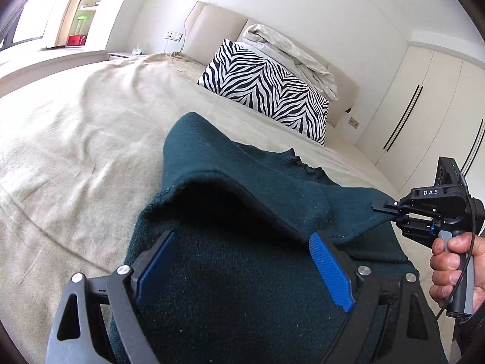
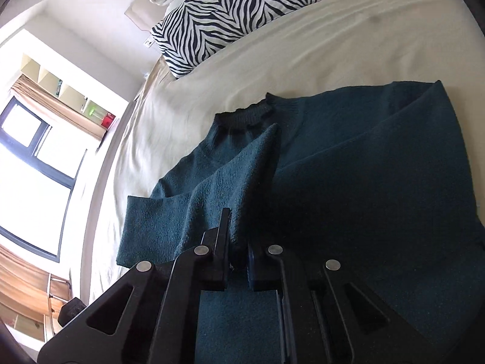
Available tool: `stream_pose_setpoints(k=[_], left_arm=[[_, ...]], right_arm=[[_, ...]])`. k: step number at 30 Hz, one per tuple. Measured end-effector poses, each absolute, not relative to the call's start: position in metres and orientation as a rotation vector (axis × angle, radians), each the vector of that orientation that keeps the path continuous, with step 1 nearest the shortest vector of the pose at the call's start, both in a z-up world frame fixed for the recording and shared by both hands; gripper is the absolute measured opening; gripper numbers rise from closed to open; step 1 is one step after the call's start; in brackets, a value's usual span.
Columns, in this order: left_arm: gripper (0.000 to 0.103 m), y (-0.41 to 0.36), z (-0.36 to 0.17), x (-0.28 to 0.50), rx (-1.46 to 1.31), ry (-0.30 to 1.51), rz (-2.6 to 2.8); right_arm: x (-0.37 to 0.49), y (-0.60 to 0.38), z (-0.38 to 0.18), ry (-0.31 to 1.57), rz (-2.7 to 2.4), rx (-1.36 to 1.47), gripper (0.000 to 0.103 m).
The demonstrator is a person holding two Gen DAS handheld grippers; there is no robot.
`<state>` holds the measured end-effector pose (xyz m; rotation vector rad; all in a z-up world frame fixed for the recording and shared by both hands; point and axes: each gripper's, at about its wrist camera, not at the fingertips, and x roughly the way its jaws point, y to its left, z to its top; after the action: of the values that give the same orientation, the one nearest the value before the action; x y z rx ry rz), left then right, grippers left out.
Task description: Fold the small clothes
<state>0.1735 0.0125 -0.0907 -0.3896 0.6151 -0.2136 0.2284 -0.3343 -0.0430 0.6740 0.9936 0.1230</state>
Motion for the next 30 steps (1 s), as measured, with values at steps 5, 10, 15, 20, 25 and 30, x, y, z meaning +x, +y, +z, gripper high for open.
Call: stream_pose_setpoints(k=[5,10,15,20,25,30], left_arm=[[0.082,0.023,-0.095,0.175,-0.441,0.616,-0.189],[0.077,0.032,-0.101,0.178,-0.489,0.632,-0.171],[0.077,0.031,-0.101,0.179,-0.487,0.635,-0.173],[0.077,0.029,-0.101,0.181,-0.479,0.643,-0.171],[0.077,0.033,-0.095,0.18,-0.503,0.65,-0.174],[0.077,0.054,-0.064,0.188,-0.567,0.616,-0.189]], right_arm=[[0.22,-0.376,-0.074,1.009,0.055,0.719,0.007],[0.224,-0.381,-0.093,1.007,0.045,0.744,0.007],[0.227,-0.376,-0.096,0.996,0.049,0.738,0.007],[0.225,-0.373,-0.096,0.999,0.051,0.696,0.007],[0.22,-0.381,-0.109,0.955,0.099,0.766,0.007],[0.208,-0.387,-0.12,0.866,0.164,0.817,0.008]])
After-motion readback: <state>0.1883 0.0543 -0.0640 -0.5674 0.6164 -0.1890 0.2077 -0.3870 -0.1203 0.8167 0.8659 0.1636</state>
